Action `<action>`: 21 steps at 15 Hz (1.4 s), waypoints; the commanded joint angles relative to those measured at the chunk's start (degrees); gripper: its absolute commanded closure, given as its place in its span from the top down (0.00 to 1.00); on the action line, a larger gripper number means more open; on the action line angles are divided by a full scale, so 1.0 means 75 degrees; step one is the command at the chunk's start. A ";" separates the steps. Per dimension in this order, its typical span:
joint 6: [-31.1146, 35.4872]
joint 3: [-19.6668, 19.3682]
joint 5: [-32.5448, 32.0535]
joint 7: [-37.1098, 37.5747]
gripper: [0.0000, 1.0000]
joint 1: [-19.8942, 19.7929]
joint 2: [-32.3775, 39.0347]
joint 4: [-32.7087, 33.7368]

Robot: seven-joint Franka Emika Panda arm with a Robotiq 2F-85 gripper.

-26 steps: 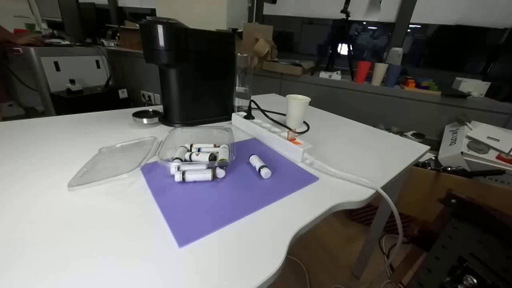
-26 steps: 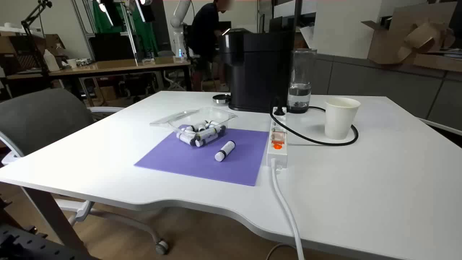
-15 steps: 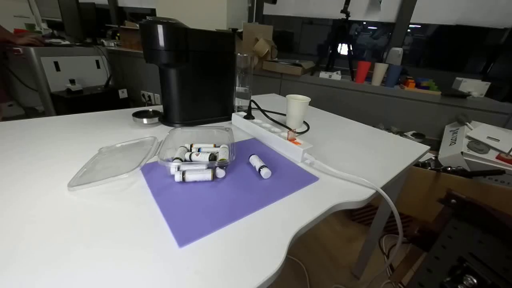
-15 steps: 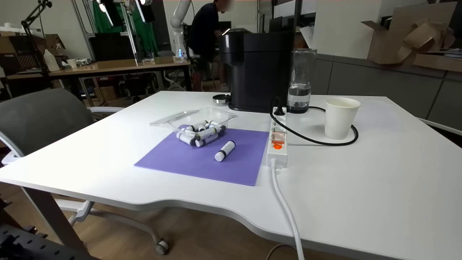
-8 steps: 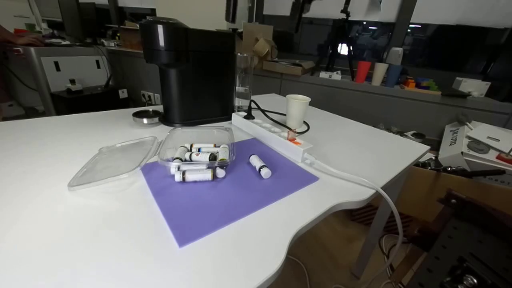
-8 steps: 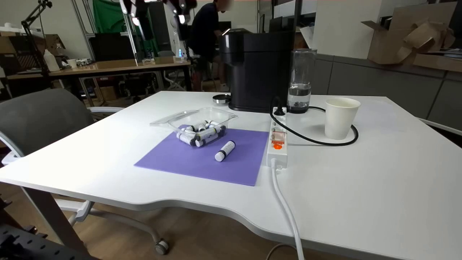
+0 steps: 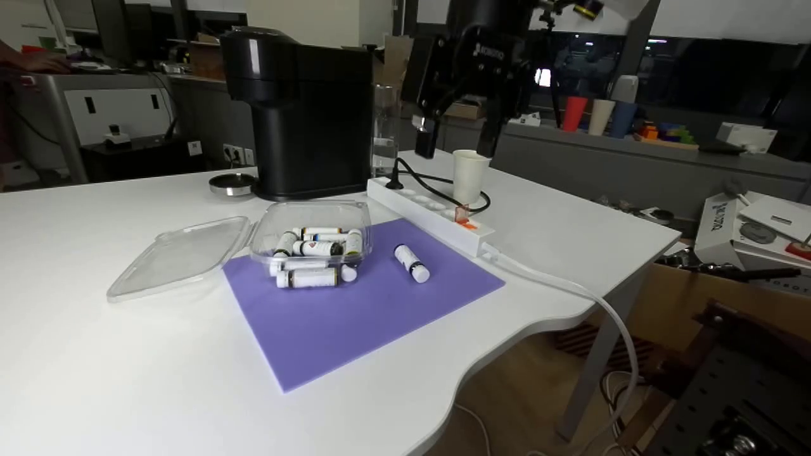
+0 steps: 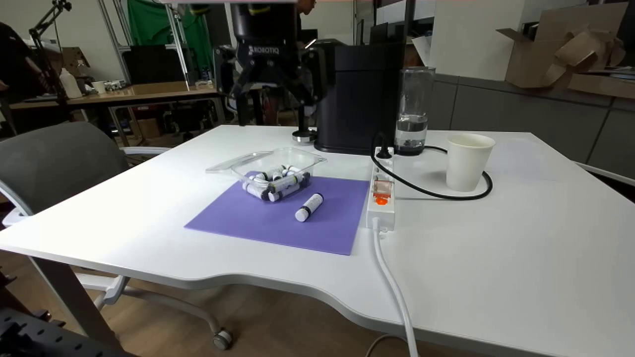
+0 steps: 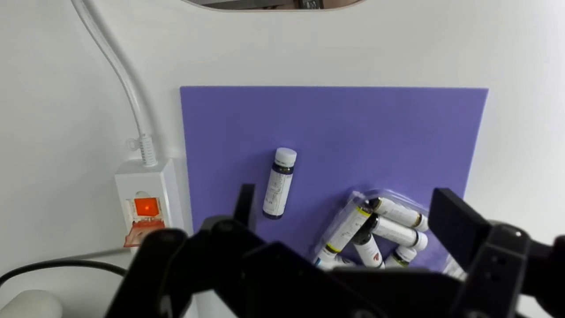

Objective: Place the bottle in the clear container

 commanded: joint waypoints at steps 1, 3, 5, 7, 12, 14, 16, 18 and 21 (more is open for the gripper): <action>0.0134 0.0122 -0.0039 -0.0060 1.00 -0.0088 0.0272 0.0042; 0.0372 0.0222 -0.0140 -0.0055 1.00 -0.0125 0.0744 0.0157; 0.0399 0.0254 -0.0155 -0.0052 1.00 -0.0142 0.0930 0.0257; 0.0482 0.0254 -0.0283 0.0170 1.00 -0.0221 0.1201 0.0389; 0.1556 0.0245 -0.0368 0.0377 1.00 -0.0495 0.2457 0.0864; 0.1755 0.0298 -0.0441 0.0436 1.00 -0.0561 0.2921 0.1112; 0.1779 0.0343 -0.0594 0.0529 1.00 -0.0553 0.3337 0.1376; 0.1837 0.0409 -0.0709 0.0663 1.00 -0.0527 0.3716 0.1637; 0.1746 0.0558 -0.0755 0.0788 1.00 -0.0526 0.4152 0.2003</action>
